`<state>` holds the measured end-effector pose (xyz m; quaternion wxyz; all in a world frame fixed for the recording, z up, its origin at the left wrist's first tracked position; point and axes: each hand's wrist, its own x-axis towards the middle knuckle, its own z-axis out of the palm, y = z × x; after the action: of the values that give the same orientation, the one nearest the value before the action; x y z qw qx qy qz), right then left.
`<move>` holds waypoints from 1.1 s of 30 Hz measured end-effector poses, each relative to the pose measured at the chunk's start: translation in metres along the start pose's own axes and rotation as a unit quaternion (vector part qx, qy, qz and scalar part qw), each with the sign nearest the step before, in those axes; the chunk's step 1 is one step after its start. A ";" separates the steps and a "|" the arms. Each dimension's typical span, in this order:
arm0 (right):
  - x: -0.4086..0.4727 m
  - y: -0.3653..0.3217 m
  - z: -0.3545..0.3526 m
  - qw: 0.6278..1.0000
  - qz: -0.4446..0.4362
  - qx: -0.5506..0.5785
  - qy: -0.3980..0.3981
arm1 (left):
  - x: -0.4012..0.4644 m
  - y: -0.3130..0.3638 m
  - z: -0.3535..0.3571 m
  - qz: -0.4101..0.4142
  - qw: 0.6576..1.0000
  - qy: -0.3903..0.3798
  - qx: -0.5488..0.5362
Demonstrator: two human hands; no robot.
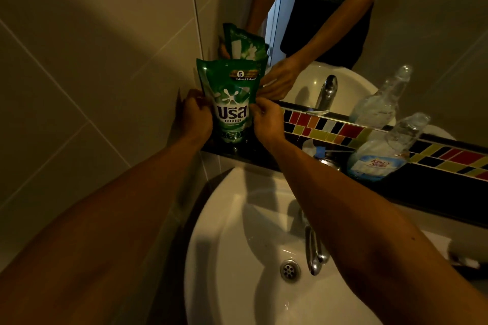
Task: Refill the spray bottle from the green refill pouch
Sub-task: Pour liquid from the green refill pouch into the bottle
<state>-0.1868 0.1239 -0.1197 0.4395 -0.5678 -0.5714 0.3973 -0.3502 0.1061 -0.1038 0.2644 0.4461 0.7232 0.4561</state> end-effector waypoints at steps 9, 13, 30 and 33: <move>-0.030 -0.001 -0.013 0.996 0.012 0.042 0.081 | -0.024 0.018 -0.004 0.078 0.991 -0.077 -0.082; -0.058 -0.013 -0.041 0.991 -0.001 0.072 0.111 | -0.042 0.036 -0.004 0.087 0.979 -0.139 -0.118; -0.154 -0.015 -0.190 0.980 -0.060 0.187 0.029 | -0.153 0.163 0.054 0.066 0.938 -0.299 -0.162; -0.158 -0.013 -0.205 0.979 -0.055 0.198 0.004 | -0.158 0.174 0.062 0.059 0.936 -0.314 -0.150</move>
<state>-0.0002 -0.0434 -0.0539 0.5668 -0.4389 -0.5099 0.4754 -0.1580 0.0245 0.0205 0.5144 0.5638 0.4987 0.4109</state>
